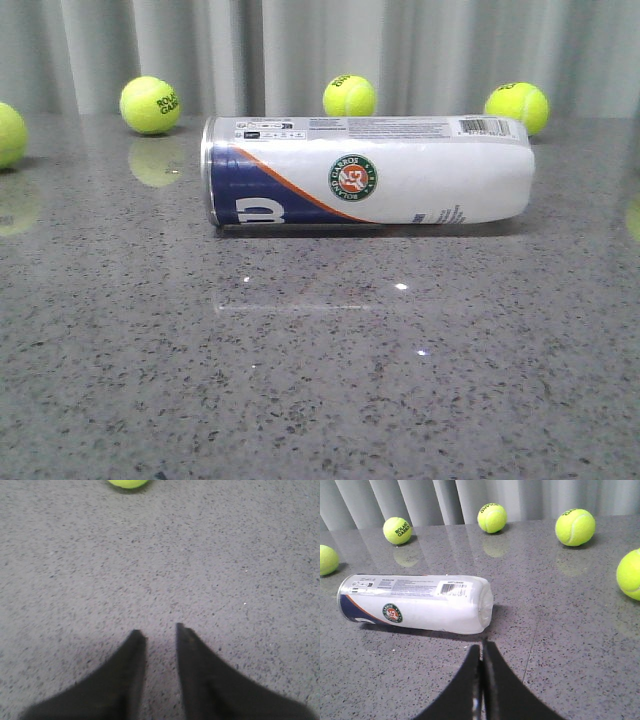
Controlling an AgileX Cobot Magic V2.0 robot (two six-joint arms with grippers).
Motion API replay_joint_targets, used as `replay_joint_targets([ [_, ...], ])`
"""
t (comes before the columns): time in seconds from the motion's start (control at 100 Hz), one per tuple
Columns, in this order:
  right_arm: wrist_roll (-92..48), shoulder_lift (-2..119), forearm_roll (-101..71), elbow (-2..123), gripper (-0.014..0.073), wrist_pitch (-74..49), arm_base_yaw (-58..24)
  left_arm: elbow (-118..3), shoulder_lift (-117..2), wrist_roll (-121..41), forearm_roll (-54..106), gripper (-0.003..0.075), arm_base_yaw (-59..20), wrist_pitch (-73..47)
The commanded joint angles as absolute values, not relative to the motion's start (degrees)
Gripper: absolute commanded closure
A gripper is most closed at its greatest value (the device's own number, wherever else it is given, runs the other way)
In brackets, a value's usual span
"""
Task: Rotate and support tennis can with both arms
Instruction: 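Open the right gripper and lift it away from the can, then move the left gripper to the can's navy end and grasp it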
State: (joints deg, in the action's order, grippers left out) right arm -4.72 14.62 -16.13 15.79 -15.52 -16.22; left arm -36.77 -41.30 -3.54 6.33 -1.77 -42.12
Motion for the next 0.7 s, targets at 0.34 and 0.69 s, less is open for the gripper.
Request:
replay_joint_targets([
  [0.34,-5.3,15.1,-16.7,17.3,0.0649,-11.8,-15.8,-48.3,-60.3,-19.9,40.4,0.0156,-1.7,-47.2],
  [0.69,-5.3,15.1,-16.7,17.3,0.0649,-11.8,-15.8,-52.2,-76.8,-38.3,71.6,0.0157,-3.9,-57.6],
])
